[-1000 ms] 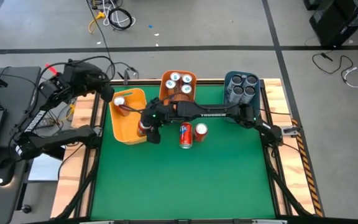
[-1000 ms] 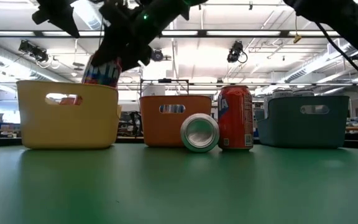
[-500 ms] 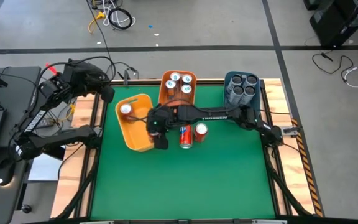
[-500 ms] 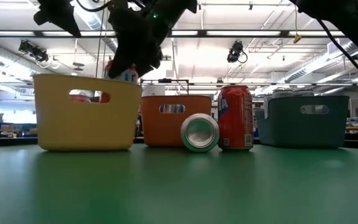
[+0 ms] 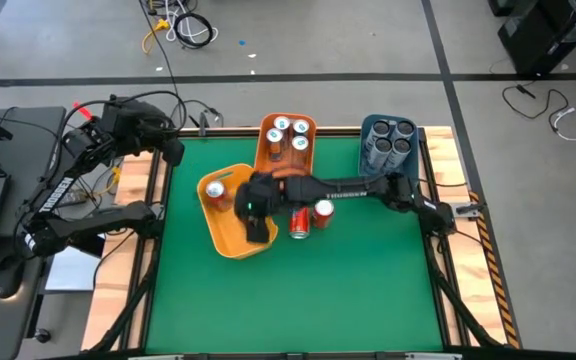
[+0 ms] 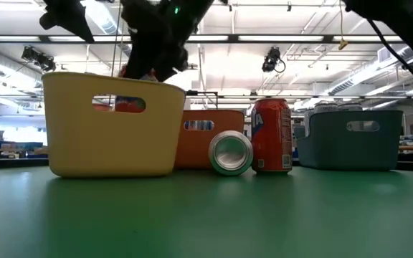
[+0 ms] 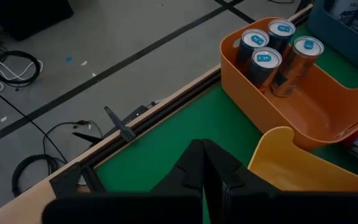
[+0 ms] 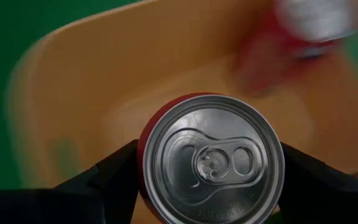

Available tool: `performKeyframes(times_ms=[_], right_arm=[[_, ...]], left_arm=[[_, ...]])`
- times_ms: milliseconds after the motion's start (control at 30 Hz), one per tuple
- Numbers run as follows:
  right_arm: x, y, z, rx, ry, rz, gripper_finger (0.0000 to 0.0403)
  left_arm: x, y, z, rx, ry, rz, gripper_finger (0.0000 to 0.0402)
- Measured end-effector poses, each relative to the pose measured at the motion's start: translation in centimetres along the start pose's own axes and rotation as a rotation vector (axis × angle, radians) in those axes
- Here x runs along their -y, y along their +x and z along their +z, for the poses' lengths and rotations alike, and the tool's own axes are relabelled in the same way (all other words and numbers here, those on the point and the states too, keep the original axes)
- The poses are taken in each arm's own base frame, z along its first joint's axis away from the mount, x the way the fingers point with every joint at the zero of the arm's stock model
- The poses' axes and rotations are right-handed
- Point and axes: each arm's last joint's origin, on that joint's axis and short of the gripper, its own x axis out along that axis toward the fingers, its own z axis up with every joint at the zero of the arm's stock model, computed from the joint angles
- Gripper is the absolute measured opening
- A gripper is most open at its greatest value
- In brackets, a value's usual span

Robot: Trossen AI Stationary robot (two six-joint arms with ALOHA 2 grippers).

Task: Sort soda cans
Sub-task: Put the orange soda can into the yellow bin

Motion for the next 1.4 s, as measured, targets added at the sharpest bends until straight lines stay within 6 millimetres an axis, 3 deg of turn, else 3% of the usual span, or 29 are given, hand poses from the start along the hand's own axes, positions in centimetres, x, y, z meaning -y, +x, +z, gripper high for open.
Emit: performKeyframes(times_ms=[233, 400, 933, 1167, 1400], right_arm=[[6.7, 0.2, 0.8, 0.093, 0.104, -0.107, 0.029], [8.8, 1.0, 0.3, 0.106, 0.126, -0.086, 0.029], [10.6, 3.3, -1.0, 0.152, 0.146, -0.097, 0.0291], [10.7, 3.2, -0.8, 0.174, 0.15, -0.09, 0.0345], [10.8, 3.2, -0.5, 0.201, 0.141, -0.096, 0.0336]], left_arm=[[0.0, 0.0, 0.0, 0.001, 0.0, 0.0, 0.0], [0.0, 0.0, 0.0, 0.002, 0.004, 0.0, 0.0], [0.0, 0.1, 0.0, 0.0, 0.007, 0.001, 0.0], [0.1, 1.5, -0.9, -0.053, 0.014, 0.004, 0.0], [0.2, 2.3, -1.2, -0.047, 0.014, 0.004, 0.0]])
